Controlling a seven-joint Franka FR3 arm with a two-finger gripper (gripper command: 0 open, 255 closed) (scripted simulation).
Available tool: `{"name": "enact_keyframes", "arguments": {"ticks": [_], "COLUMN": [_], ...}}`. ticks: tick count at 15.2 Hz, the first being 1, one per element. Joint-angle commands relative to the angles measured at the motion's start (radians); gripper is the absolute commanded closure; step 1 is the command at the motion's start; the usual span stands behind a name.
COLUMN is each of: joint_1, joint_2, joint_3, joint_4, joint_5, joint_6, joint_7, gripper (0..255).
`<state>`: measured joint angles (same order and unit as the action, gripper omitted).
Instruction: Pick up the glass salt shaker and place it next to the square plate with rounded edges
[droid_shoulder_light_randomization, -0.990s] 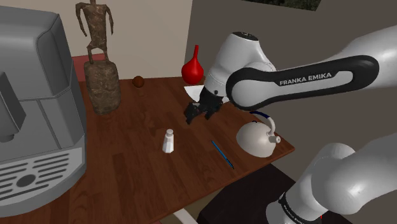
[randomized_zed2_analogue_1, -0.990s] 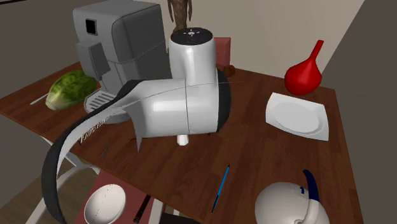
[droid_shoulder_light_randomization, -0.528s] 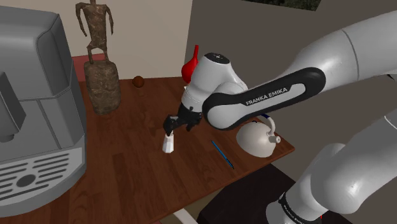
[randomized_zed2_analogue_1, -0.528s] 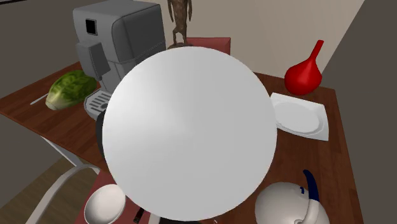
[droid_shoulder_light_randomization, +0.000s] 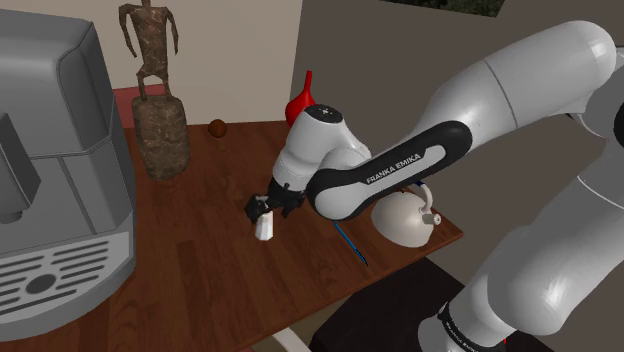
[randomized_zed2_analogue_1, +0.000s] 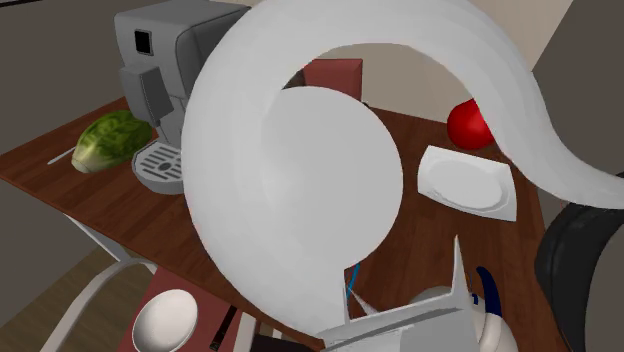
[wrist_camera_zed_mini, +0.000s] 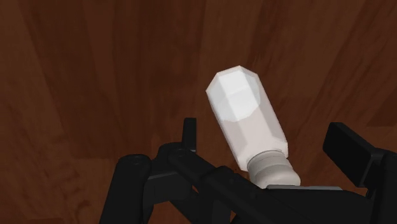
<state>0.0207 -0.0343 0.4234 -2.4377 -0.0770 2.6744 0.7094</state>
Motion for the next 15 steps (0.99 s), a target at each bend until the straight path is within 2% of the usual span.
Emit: {"name": "enact_keyframes", "arguments": {"ticks": [1, 8, 9, 15], "joint_1": [-0.004, -0.004, -0.004, -0.004], "joint_2": [0.026, 0.026, 0.026, 0.026], "joint_3": [-0.001, -0.002, -0.002, -0.002], "joint_4": [0.004, 0.004, 0.004, 0.004], "joint_5": [-0.023, -0.023, -0.023, -0.023], "joint_6": [0.02, 0.02, 0.02, 0.019], "joint_7": [0.013, 0.013, 0.013, 0.013], "gripper": [0, 0, 255, 255]}}
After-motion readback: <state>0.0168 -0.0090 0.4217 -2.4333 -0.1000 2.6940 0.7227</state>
